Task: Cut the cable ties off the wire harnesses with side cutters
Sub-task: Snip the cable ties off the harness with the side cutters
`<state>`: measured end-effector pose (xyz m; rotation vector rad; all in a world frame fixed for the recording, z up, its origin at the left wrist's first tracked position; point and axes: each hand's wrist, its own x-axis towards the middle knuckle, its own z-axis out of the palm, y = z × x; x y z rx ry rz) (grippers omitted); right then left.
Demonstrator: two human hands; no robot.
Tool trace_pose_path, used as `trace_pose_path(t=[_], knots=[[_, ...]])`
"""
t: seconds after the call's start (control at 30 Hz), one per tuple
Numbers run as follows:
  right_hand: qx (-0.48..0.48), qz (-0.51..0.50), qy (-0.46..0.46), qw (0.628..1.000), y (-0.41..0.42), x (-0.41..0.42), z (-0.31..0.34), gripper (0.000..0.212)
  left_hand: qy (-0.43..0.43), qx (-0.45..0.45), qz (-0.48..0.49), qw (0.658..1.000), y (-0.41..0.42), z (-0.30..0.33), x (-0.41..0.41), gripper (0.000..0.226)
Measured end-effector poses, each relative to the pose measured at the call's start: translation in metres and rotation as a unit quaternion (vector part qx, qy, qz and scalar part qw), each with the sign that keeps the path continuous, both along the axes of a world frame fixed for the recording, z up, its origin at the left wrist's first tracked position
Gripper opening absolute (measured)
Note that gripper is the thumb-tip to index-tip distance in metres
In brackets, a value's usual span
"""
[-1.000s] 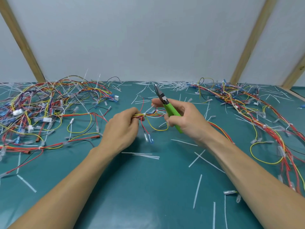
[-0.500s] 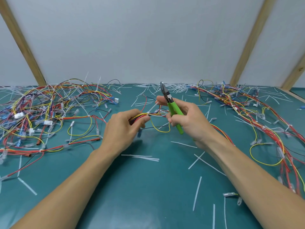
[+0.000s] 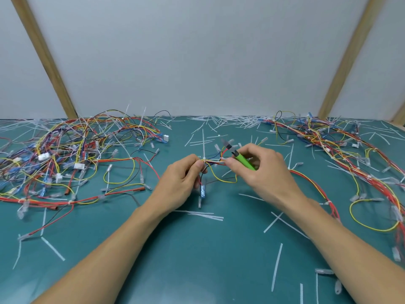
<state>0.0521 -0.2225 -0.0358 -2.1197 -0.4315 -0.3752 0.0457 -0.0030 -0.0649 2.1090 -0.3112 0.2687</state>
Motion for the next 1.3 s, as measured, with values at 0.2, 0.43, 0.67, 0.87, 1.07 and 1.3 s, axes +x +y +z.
trace_pose_path(t=[0.2,0.43,0.67,0.87,1.07,1.3], knots=[[-0.138,-0.005,-0.103,0.985,-0.002,-0.001,0.005,0.029,-0.026,0.018,0.046,0.998,0.001,0.000,0.001,0.025],[-0.247,-0.050,-0.114,0.961,-0.015,0.007,0.006,0.043,-0.039,0.036,0.072,0.996,0.000,0.006,-0.003,0.032],[-0.245,-0.031,-0.114,0.962,-0.014,0.009,0.005,0.042,-0.077,0.082,0.081,0.990,-0.002,0.006,-0.005,0.025],[-0.237,-0.008,-0.112,0.965,-0.013,0.009,0.003,0.042,-0.128,0.123,0.090,0.980,-0.002,0.006,-0.005,0.019],[-0.226,-0.009,-0.115,0.967,-0.012,0.008,0.004,0.039,-0.145,0.147,0.091,0.974,-0.002,0.006,-0.005,0.020],[-0.227,-0.007,-0.111,0.968,-0.012,0.007,0.005,0.039,-0.158,0.171,0.102,0.967,-0.002,0.007,-0.006,0.021]])
